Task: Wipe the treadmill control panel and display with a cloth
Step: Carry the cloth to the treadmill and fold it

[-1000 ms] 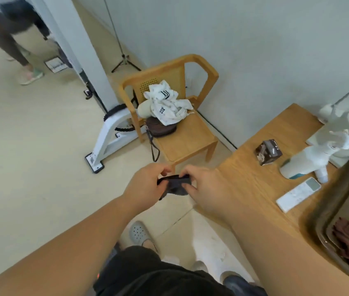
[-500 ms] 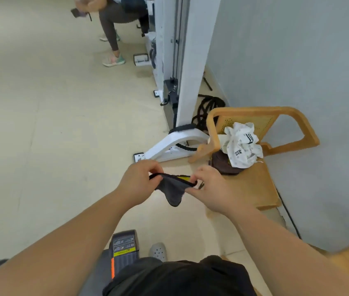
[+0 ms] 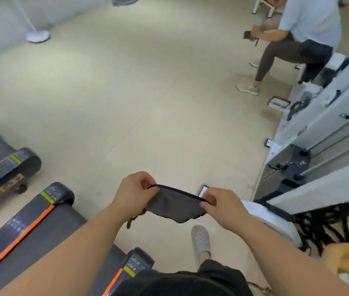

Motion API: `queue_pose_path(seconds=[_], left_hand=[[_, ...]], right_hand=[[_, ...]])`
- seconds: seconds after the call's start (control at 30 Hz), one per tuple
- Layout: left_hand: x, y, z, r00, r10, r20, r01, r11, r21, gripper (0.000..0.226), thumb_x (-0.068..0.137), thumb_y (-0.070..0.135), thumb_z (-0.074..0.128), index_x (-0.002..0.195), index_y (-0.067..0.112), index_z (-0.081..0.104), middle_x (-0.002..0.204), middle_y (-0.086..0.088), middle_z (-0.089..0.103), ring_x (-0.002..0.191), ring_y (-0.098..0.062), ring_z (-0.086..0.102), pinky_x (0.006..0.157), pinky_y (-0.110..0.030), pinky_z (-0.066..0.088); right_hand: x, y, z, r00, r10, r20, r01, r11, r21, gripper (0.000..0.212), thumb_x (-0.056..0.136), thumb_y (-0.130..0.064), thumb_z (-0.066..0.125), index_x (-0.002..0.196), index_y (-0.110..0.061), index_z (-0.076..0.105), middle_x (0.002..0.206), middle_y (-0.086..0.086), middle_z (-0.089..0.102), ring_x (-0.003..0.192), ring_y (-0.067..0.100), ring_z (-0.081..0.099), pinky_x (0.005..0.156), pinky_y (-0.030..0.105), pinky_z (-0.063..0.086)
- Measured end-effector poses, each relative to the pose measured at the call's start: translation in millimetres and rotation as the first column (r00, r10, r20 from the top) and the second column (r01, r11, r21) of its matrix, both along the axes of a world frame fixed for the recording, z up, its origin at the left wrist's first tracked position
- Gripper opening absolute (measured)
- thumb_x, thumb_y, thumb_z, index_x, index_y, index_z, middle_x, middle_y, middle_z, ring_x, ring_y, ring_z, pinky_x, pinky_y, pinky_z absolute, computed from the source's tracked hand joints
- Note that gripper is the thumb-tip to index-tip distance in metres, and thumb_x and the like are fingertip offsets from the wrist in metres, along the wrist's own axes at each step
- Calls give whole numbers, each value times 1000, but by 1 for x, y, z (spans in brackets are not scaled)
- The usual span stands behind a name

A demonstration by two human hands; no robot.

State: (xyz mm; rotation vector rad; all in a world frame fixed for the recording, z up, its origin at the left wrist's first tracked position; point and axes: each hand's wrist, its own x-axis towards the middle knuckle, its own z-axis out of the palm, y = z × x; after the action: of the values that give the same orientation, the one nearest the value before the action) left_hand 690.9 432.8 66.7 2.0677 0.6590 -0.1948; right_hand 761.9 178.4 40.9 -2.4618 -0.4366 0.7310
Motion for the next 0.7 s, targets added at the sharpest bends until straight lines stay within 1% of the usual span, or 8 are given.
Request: queue_pose_path(seconds=[0.07,0.17,0.33,0.43,0.5,0.57,0.63,0.7], left_hand=[[10,10,3,989,145,-28,-145,989,-14,9,80,19,73,74,24,69,76,0,69,69,-18,63,56,-23,45],[15,26,8,933,354,-60,-358,930,-81,9,77,18,78,75,24,72,71,4,68,66,-12,60,57,-24,46],[3,53,12,821,563,-95,-569,821,-49,5,82,19,77,80,23,74,71,6,68,65,-11,61,53,-17,44],[-9,76,6,659,743,-114,-751,646,-133,5,82,18,77,79,16,73,75,-3,72,66,-17,64,56,-29,51],[-15,93,4,523,844,-124,-832,474,-288,9,83,10,76,83,4,70,76,-12,70,64,-22,64,55,-33,56],[-18,113,2,411,901,-139,-845,320,-429,10,85,5,74,83,0,66,73,-13,65,59,-21,62,51,-30,53],[-17,138,-1,342,928,-146,-826,222,-519,10,87,4,72,82,5,64,71,-12,64,58,-20,63,51,-29,52],[-15,168,-4,287,944,-161,-791,139,-595,11,89,3,70,82,7,63,76,-15,66,65,-26,65,57,-34,55]], right_hand=[[42,18,4,996,82,-21,-81,994,69,28,93,-26,68,74,-41,54,76,-12,64,70,1,55,59,15,37],[95,54,19,986,153,-73,-138,976,170,20,92,-23,68,76,-34,64,72,-7,65,64,11,57,59,21,45],[147,135,29,947,311,-83,-280,923,264,17,91,-19,72,79,-29,69,76,-10,69,73,11,63,66,23,48],[149,194,28,914,395,-96,-352,888,297,17,91,-19,72,78,-29,68,76,-9,69,71,10,62,61,21,48],[144,234,26,892,441,-103,-394,868,303,17,91,-20,72,77,-28,68,74,-8,68,68,9,61,58,26,53],[138,276,25,871,478,-112,-427,850,307,15,89,-22,72,76,-28,68,74,-7,68,71,14,64,67,37,60],[131,319,25,848,516,-124,-460,831,313,13,88,-24,72,76,-29,68,75,-8,68,75,19,66,72,45,61],[123,360,25,825,546,-146,-481,814,327,10,86,-27,71,77,-29,68,76,-7,69,77,22,68,72,49,62]])
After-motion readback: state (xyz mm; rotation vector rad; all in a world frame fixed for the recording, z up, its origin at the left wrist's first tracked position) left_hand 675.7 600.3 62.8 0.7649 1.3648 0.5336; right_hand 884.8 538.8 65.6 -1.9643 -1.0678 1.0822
